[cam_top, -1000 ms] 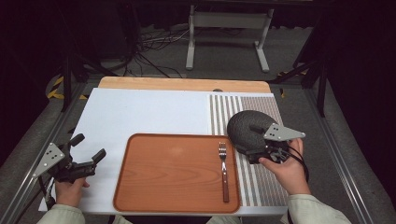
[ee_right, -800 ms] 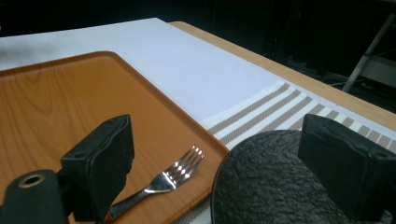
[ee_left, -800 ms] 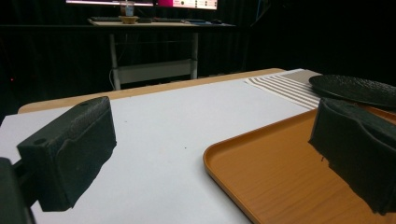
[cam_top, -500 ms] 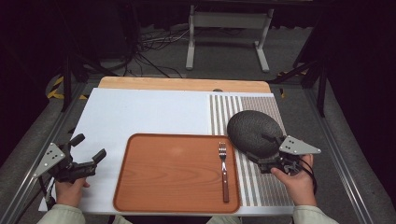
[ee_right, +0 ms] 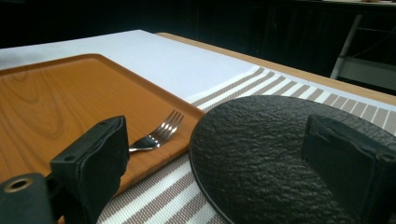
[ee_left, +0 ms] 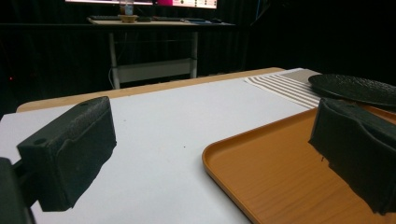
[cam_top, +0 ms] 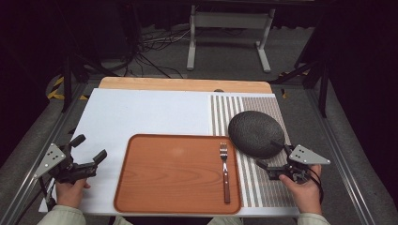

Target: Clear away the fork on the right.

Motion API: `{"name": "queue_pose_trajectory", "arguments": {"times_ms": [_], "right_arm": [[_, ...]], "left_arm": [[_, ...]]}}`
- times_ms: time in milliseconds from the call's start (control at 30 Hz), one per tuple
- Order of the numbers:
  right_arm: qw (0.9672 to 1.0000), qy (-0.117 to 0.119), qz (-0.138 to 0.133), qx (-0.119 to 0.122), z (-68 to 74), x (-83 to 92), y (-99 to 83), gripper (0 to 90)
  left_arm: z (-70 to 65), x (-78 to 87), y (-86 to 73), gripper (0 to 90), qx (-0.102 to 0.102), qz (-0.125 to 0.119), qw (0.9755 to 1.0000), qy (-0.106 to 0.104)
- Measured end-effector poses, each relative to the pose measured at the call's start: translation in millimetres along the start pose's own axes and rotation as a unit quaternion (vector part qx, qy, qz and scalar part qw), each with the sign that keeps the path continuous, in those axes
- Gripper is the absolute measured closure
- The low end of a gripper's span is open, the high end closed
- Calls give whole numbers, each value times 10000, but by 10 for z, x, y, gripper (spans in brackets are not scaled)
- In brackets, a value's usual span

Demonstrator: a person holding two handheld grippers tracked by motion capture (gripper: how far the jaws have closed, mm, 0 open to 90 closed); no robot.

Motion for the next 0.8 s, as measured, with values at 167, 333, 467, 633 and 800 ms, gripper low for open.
{"name": "queue_pose_trajectory", "arguments": {"times_ms": [167,333,467,633,800], "right_arm": [[10000,-41,43,-64,-9,43,-84,84],[9998,-89,148,-101,-19,63,-155,84],[9995,-100,247,-146,-7,58,-190,84],[9994,-167,245,-202,-21,56,-202,84],[9992,-257,214,-232,-38,70,-199,82]], "left_arm": [[3,-1,-4,11,-1,21,10000,-9],[6,2,-2,11,3,13,10000,-7],[4,1,-2,11,0,15,10000,-19],[6,2,-3,11,12,26,10000,-21],[6,1,-2,11,14,22,10000,-19]]}}
Point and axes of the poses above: each handheld gripper's, and its own axes: x roughly backward along the jaws, y roughly out of its top, z roughly to its left, the point moved 3 cm from there along -x, roughly forward along the jaws, and after that the axes turned 11 degrees about -z, right-handed, at the moved point
